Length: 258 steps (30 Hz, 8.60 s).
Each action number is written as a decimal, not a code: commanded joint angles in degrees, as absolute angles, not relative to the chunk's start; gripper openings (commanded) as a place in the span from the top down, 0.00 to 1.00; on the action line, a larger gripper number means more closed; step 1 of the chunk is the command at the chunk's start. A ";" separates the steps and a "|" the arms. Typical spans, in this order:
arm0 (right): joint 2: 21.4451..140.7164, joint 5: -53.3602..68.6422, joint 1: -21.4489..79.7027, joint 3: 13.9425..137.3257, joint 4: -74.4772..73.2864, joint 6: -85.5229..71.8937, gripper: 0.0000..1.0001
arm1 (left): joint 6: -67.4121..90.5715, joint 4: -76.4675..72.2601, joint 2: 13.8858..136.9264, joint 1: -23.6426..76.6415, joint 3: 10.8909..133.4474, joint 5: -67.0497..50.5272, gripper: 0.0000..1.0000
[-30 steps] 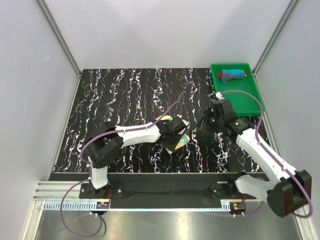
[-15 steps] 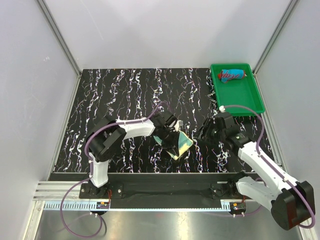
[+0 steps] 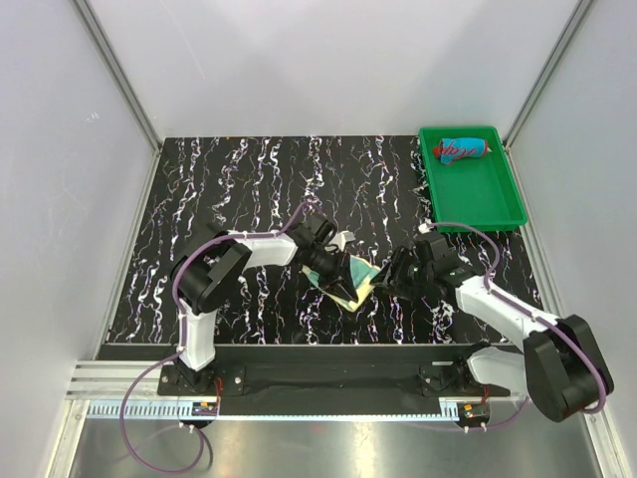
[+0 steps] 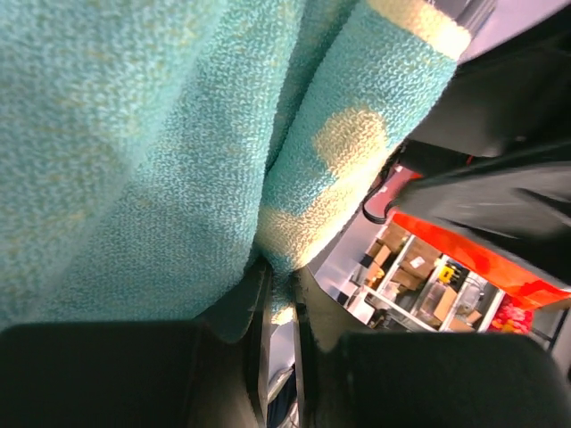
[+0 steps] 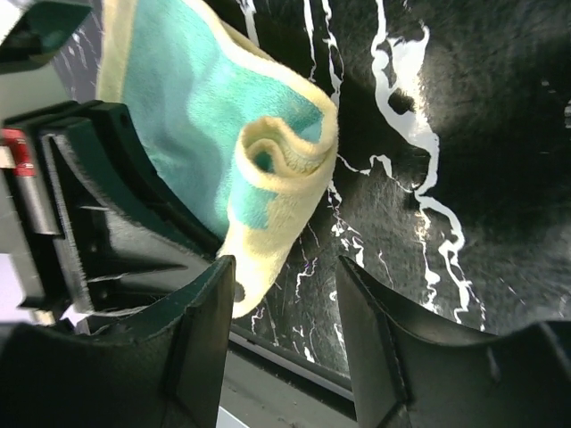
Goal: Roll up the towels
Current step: Roll the towel
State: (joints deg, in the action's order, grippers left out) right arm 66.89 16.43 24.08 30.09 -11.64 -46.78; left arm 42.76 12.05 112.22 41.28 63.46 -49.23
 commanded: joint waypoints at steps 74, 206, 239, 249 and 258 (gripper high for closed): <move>97.03 11.87 33.93 58.27 -31.64 -37.09 1.00 | 21.45 30.15 102.91 67.32 75.50 13.45 0.28; 82.26 37.52 17.40 42.29 3.67 -42.09 0.46 | 48.25 -13.34 87.28 50.01 35.78 -11.95 1.00; 100.45 36.13 29.88 30.76 35.59 -51.68 0.32 | 63.98 -35.33 94.39 39.29 24.52 -25.93 1.00; 104.76 34.54 30.23 30.76 41.30 -52.82 0.55 | 65.39 -39.81 96.59 38.50 23.64 -29.09 1.00; 102.84 34.19 30.41 31.81 36.16 -51.69 0.83 | 55.21 -24.93 93.17 38.58 27.33 -26.29 0.84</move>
